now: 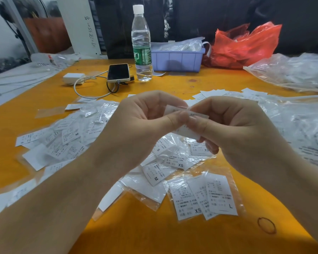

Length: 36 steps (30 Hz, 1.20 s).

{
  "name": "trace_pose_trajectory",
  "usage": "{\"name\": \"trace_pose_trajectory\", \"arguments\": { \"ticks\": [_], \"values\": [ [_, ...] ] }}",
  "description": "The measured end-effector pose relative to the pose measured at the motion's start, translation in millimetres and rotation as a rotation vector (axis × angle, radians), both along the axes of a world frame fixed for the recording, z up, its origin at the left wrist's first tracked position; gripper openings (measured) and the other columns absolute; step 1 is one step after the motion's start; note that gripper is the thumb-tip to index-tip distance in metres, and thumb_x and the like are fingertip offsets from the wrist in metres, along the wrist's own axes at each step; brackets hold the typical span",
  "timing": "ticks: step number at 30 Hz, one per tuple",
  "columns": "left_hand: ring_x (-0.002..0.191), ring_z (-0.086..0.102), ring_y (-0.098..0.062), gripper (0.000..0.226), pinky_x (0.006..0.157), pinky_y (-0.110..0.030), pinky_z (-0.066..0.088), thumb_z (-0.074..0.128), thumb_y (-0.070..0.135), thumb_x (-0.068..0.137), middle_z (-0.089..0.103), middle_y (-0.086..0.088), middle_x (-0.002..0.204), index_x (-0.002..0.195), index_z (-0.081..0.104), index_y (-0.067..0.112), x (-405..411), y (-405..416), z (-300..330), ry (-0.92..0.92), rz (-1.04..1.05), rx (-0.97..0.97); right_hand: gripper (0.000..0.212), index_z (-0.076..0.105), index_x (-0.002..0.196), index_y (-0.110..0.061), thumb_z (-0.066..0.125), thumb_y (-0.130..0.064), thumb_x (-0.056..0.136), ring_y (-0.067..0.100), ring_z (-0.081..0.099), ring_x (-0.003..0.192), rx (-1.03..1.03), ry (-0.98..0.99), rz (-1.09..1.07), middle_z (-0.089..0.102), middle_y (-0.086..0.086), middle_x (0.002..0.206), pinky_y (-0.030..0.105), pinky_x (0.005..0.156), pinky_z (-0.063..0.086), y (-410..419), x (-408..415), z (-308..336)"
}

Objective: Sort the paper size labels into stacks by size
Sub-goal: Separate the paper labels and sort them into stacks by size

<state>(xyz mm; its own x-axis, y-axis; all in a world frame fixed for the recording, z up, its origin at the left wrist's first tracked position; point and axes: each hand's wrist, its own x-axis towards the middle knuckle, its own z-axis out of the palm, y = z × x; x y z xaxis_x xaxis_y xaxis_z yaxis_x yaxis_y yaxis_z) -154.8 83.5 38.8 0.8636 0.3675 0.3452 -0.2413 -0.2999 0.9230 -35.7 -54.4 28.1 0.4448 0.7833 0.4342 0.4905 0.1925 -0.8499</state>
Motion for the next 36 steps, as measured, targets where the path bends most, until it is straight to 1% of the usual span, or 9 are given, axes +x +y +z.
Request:
{"name": "trace_pose_trajectory", "arguments": {
  "ticks": [3, 6, 12, 19, 23, 28, 30, 33, 36],
  "values": [
    [0.079, 0.071, -0.018, 0.019, 0.068, -0.027, 0.057, 0.076, 0.03, 0.075, 0.074, 0.0, 0.079, 0.092, 0.071, 0.023, -0.4, 3.1, 0.2, -0.005, 0.056, -0.023, 0.014, 0.071, 0.087, -0.013, 0.068, -0.025, 0.08, 0.015, 0.051, 0.049, -0.008, 0.15, 0.029, 0.065, 0.003, 0.062, 0.027, 0.046, 0.043, 0.2, 2.6, 0.3],
    [0.079, 0.07, -0.022, 0.016, 0.06, -0.023, 0.054, 0.075, 0.028, 0.071, 0.074, -0.003, 0.079, 0.086, 0.07, 0.025, -0.1, 5.3, 0.6, -0.002, 0.069, -0.105, 0.009, 0.07, 0.076, -0.013, 0.067, -0.022, 0.077, 0.016, 0.052, 0.048, -0.029, 0.152, 0.022, 0.066, 0.005, 0.061, 0.026, 0.046, 0.044, -0.1, 4.4, 1.7],
    [0.068, 0.067, -0.018, 0.038, 0.057, -0.023, 0.055, 0.081, 0.036, 0.058, 0.07, -0.003, 0.076, 0.091, 0.071, 0.02, 0.7, 1.6, -1.2, 0.046, 0.029, -0.153, 0.01, 0.069, 0.075, -0.012, 0.067, -0.021, 0.077, 0.016, 0.053, 0.048, 0.013, 0.17, 0.011, 0.065, 0.004, 0.059, 0.026, 0.045, 0.044, 0.6, -0.1, 0.9],
    [0.065, 0.066, -0.018, 0.022, 0.059, -0.024, 0.056, 0.077, 0.027, 0.072, 0.073, -0.01, 0.08, 0.09, 0.071, 0.016, 0.8, 3.3, 2.2, 0.033, 0.003, -0.276, 0.012, 0.069, 0.07, -0.012, 0.067, -0.022, 0.076, 0.015, 0.048, 0.046, 0.053, 0.224, -0.053, 0.063, 0.003, 0.056, 0.027, 0.045, 0.041, 0.4, -0.2, 2.4],
    [0.065, 0.068, -0.017, 0.026, 0.062, -0.026, 0.059, 0.072, 0.022, 0.068, 0.075, -0.009, 0.083, 0.091, 0.069, 0.012, 1.1, 2.4, 0.9, 0.054, 0.04, -0.203, 0.013, 0.068, 0.066, -0.016, 0.067, -0.023, 0.077, 0.017, 0.044, 0.045, 0.079, 0.241, -0.103, 0.059, 0.002, 0.053, 0.034, 0.046, 0.037, 0.4, -1.6, 2.4],
    [0.067, 0.069, -0.016, 0.023, 0.061, -0.025, 0.057, 0.078, 0.022, 0.069, 0.075, -0.004, 0.08, 0.092, 0.074, 0.02, 1.3, 1.0, -3.0, 0.077, 0.024, -0.113, 0.013, 0.067, 0.066, -0.015, 0.067, -0.022, 0.077, 0.015, 0.047, 0.046, 0.041, 0.257, -0.029, 0.059, 0.002, 0.053, 0.026, 0.045, 0.04, 0.9, -2.2, 1.5],
    [0.067, 0.069, -0.016, 0.022, 0.06, -0.024, 0.056, 0.08, 0.02, 0.07, 0.075, -0.004, 0.081, 0.091, 0.074, 0.02, 1.3, 3.2, -3.5, 0.087, 0.026, -0.125, 0.009, 0.069, 0.073, -0.015, 0.066, -0.021, 0.078, 0.014, 0.047, 0.047, 0.012, 0.307, 0.035, 0.058, 0.003, 0.055, 0.026, 0.045, 0.041, 0.4, 0.1, 1.1],
    [0.066, 0.068, -0.016, 0.022, 0.06, -0.024, 0.057, 0.075, 0.017, 0.069, 0.075, -0.007, 0.082, 0.09, 0.072, 0.018, 1.4, 5.8, -2.8, 0.107, 0.007, -0.157, 0.015, 0.073, 0.087, -0.01, 0.065, -0.02, 0.078, 0.015, 0.047, 0.048, -0.047, 0.346, 0.107, 0.058, 0.005, 0.057, 0.025, 0.045, 0.041, 0.7, 2.9, 0.3],
    [0.068, 0.067, -0.017, 0.02, 0.06, -0.025, 0.057, 0.074, 0.02, 0.07, 0.074, -0.008, 0.083, 0.09, 0.072, 0.019, 1.5, 5.6, -1.4, 0.133, -0.008, -0.151, 0.009, 0.074, 0.076, -0.016, 0.066, -0.021, 0.079, 0.016, 0.043, 0.046, -0.06, 0.291, 0.091, 0.055, 0.001, 0.053, 0.03, 0.045, 0.035, 0.9, 2.4, 0.8]
  ]
}}
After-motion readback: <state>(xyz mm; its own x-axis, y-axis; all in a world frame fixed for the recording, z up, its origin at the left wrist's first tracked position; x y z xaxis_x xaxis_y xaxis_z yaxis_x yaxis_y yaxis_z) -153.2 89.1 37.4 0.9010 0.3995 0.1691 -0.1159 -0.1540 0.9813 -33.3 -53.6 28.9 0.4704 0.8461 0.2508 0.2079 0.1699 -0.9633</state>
